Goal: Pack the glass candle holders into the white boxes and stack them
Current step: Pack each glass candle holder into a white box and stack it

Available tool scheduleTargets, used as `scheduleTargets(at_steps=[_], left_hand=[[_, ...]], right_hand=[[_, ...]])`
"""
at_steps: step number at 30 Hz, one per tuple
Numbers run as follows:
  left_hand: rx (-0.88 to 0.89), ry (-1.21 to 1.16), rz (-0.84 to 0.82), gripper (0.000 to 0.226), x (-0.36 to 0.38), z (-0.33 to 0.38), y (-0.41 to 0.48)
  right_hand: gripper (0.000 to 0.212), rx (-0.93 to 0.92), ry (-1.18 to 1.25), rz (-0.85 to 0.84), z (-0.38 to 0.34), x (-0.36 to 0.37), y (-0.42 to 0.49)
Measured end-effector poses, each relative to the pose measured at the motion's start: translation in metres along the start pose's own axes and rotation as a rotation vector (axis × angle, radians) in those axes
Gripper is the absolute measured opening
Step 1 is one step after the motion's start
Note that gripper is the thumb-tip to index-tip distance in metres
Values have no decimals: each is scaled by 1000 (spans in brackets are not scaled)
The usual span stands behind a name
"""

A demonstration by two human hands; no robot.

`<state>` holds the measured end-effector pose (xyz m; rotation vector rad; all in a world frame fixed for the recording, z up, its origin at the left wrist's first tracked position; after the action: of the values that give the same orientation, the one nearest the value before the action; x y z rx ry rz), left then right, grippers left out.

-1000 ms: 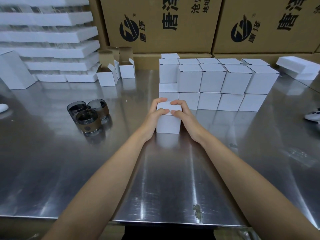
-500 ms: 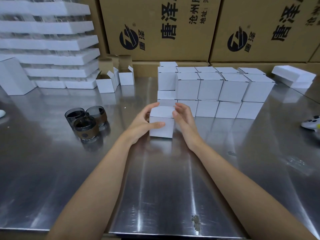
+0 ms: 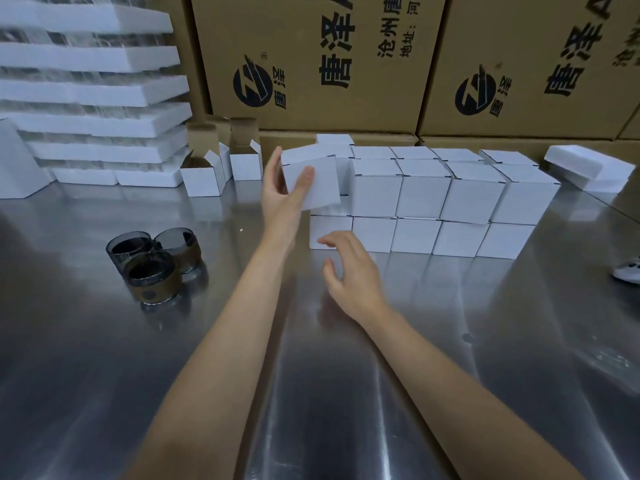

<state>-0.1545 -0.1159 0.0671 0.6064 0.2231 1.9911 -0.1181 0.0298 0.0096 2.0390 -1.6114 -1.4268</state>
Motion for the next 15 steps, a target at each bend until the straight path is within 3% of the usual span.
scheduleTargets(at_steps=[10,15], left_hand=[[38,296,-204,66,13,-33,11],[80,370,-140,62,9,-49,-11]], right_hand=[[27,21,-7,-90,-2,0,3],[22,31,19,-106,0,0,4]])
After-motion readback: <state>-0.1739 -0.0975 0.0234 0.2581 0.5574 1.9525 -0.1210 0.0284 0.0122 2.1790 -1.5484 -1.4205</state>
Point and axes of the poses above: each hand's wrist, its own y-axis towards the middle knuckle, its own x-axis out of the palm, z = x × y, the point moved 3 cm from there along y, towards the middle knuckle, and after that the axes turned 3 degrees about -z, right-handed, at the moved point
